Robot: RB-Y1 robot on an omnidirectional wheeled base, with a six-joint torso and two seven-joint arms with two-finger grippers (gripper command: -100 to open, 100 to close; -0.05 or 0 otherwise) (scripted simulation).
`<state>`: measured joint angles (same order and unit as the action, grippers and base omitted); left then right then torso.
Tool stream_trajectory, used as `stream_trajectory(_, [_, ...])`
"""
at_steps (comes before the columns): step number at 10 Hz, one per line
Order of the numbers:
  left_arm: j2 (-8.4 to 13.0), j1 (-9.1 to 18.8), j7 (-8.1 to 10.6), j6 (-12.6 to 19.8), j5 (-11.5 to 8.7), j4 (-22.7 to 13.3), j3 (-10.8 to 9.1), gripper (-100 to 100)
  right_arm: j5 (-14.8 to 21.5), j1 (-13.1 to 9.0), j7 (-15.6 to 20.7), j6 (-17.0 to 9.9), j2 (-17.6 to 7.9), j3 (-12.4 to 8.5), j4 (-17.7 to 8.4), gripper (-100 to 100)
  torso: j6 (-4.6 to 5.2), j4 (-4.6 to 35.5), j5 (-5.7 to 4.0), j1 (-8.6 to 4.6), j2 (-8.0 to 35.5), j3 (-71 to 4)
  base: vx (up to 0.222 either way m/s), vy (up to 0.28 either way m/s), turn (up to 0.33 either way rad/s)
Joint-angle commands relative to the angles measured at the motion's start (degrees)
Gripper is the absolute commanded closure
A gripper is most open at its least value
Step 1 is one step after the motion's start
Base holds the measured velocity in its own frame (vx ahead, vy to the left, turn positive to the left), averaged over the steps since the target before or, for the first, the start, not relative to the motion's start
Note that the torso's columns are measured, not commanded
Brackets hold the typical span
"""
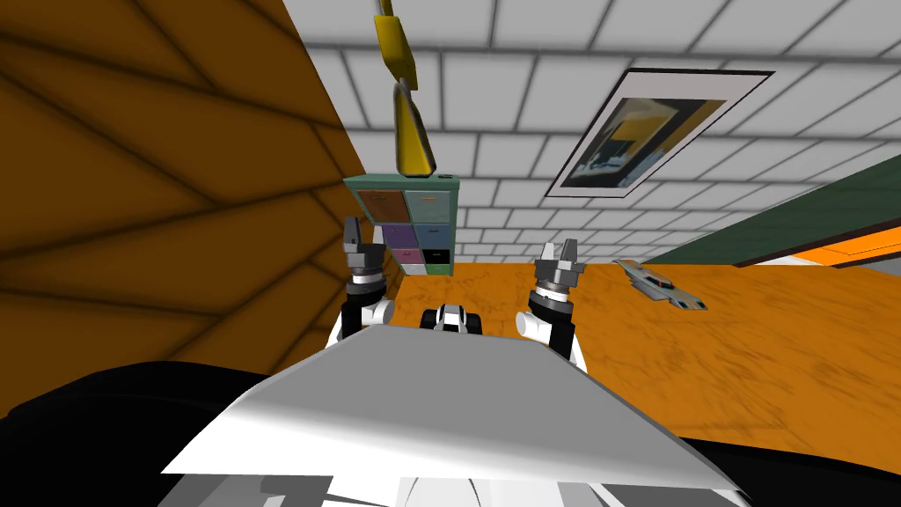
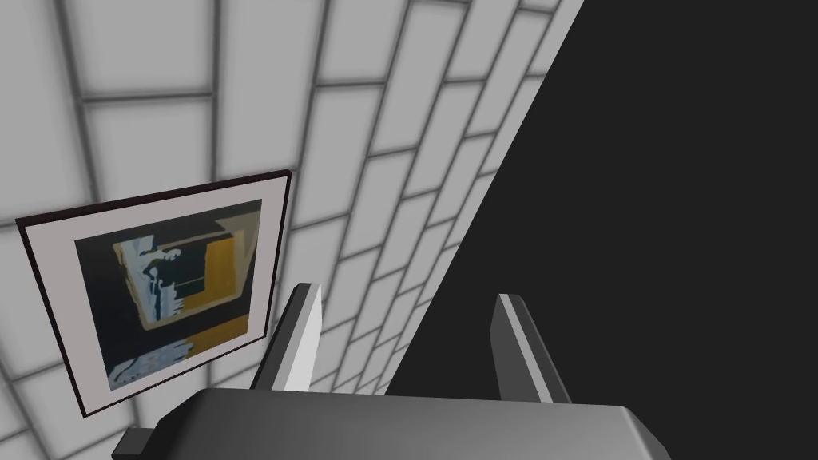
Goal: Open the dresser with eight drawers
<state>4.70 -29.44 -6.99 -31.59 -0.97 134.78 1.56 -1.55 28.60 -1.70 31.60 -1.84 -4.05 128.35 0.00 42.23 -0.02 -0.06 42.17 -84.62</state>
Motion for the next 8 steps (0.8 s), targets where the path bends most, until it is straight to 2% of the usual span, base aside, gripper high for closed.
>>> stream_trajectory(1, [2.29, 0.30, 0.11, 3.02, -0.75, 0.59, -0.31, -100, 0.00, 0.00, 0.00, 0.00, 0.00, 0.00, 0.00, 0, 0.00, 0.02, 0.00, 0.01, 0.01, -0.01, 0.111, -0.044, 0.028])
stream_trajectory(4, [3.58, 0.66, 0.27, 7.06, -1.80, 1.44, -0.76, -100, 0.00, 0.00, 0.00, 0.00, 0.00, 0.00, 0.00, 0, 0.00, 0.05, 0.03, 0.11, 0.14, 0.07, 0.112, -0.034, 0.035])
stream_trajectory(8, [4.03, 1.18, 0.49, 12.70, -3.26, 2.58, -1.39, -100, 0.00, 0.00, 0.00, 0.00, 0.00, 0.00, 0.00, 0, 0.00, 0.05, 0.02, 0.07, 0.12, 0.06, 0.120, -0.047, 0.036])
